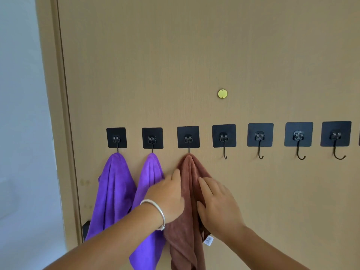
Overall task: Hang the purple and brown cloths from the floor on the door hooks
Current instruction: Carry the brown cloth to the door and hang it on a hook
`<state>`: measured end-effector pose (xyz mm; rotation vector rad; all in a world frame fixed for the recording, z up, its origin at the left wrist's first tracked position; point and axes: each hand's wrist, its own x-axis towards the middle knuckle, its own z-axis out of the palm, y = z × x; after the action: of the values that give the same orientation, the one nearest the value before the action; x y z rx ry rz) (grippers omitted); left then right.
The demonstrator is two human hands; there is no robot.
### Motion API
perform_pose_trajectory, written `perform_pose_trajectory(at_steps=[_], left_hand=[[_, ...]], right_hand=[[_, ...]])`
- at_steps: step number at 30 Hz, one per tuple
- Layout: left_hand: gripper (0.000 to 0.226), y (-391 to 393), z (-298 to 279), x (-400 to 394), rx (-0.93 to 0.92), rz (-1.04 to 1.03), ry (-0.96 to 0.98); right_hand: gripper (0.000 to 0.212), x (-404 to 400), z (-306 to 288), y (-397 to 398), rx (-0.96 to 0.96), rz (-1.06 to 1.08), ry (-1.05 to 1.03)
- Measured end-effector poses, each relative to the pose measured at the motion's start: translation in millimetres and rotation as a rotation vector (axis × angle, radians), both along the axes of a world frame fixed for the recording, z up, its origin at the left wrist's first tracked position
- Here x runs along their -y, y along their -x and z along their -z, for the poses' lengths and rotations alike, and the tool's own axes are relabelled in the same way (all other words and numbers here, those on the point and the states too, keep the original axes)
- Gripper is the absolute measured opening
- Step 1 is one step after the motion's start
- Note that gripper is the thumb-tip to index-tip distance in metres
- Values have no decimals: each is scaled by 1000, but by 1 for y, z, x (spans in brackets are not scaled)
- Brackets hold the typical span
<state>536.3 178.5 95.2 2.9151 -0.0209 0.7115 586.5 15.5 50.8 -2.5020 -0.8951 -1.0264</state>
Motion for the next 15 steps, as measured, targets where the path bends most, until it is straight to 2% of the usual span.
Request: perform_pose_trajectory(at_steps=[4,7,10,15], left_hand=[[64,-6,-23,6,236,1,-216],[65,-10,-20,17,254,-43,-350],[65,-17,-17,35,270,-36,-351],[66,-25,-20,75,297,73,-249]], right_hand=[[59,14,-16,5,35,57,-32],[62,33,-27,6,38,97,-14],[65,55,-37,10,85,176,-11],[69,94,-48,20,42,327,-35]])
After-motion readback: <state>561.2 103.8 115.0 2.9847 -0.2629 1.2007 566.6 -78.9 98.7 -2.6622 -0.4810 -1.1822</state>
